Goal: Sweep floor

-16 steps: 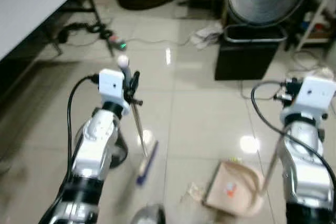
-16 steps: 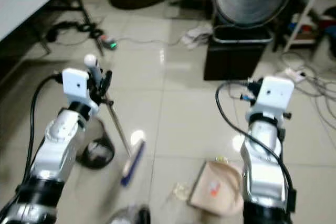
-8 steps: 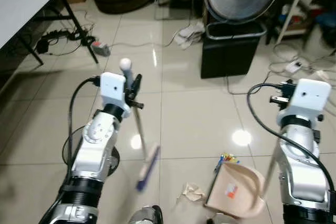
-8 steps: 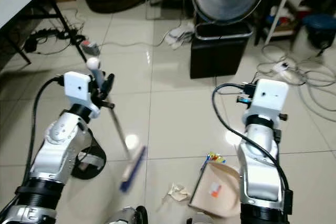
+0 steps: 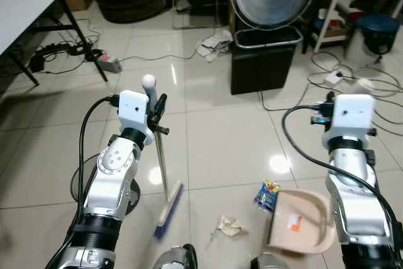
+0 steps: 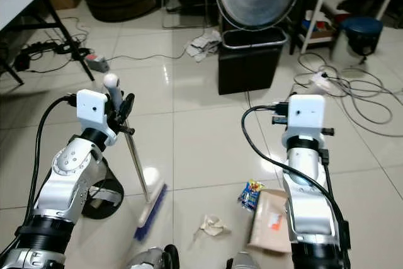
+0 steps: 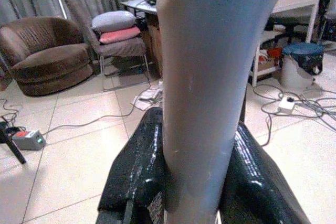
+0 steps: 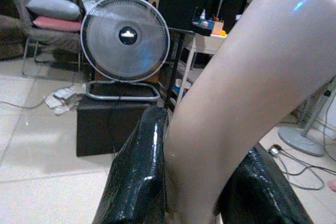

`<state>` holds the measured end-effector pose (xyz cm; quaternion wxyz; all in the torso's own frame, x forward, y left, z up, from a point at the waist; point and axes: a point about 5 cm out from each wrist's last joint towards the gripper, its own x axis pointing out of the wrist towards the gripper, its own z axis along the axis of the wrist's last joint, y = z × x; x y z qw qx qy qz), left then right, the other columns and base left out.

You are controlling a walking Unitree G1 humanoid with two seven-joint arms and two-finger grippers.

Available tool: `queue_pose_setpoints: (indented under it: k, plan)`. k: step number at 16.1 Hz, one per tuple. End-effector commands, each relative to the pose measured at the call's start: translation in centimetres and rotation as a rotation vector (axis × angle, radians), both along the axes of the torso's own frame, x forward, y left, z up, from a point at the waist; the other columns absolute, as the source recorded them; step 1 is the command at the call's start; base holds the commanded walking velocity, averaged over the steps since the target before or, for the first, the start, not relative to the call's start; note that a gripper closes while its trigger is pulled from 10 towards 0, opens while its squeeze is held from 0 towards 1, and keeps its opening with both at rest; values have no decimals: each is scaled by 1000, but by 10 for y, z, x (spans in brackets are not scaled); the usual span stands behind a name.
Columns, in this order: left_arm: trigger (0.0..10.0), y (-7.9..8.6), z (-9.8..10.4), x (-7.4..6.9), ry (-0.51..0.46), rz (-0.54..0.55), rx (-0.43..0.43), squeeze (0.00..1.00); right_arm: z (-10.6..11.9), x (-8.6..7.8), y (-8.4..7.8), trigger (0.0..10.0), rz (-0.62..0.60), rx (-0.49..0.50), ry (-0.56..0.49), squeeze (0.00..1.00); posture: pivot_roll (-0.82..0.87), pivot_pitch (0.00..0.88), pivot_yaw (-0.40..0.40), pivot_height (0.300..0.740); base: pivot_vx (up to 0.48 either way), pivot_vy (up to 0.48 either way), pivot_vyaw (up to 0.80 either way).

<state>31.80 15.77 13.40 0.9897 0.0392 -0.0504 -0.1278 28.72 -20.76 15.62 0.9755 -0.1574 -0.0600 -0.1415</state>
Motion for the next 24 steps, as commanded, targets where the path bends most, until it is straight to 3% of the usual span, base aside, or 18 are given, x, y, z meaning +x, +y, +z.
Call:
queue_pose_setpoints:
  k: [1, 4, 7, 16, 19, 24]
  plan:
    - [10000, 8, 1, 1, 0, 20, 25, 0, 7, 6, 3, 10000, 36, -25, -43, 0, -90, 145, 105, 740, 0, 0, 0]
    - [10000, 8, -2, 3, 10, 26, 39, 0, 4, 15, 11, 10000, 135, -12, -66, 0, -79, 181, 105, 740, 0, 0, 0]
    - [10000, 4, -5, 7, 23, 6, 76, 0, -7, 25, 22, 10000, 208, -82, -69, 0, -65, 231, 106, 740, 0, 0, 0]
    - [10000, -18, -3, 13, -53, 9, 62, 0, -7, 40, 26, 10000, 211, -103, -183, 0, -43, 320, 105, 740, 0, 0, 0]
    - [10000, -24, -4, 16, -86, 30, 60, 0, -11, 46, 37, 10000, 241, -60, -205, 0, -39, 325, 104, 740, 0, 0, 0]
    - [10000, -39, -9, 20, -70, 51, -70, 0, -21, 49, 65, 10000, 319, -19, -196, 0, -50, 316, 105, 740, 0, 0, 0]
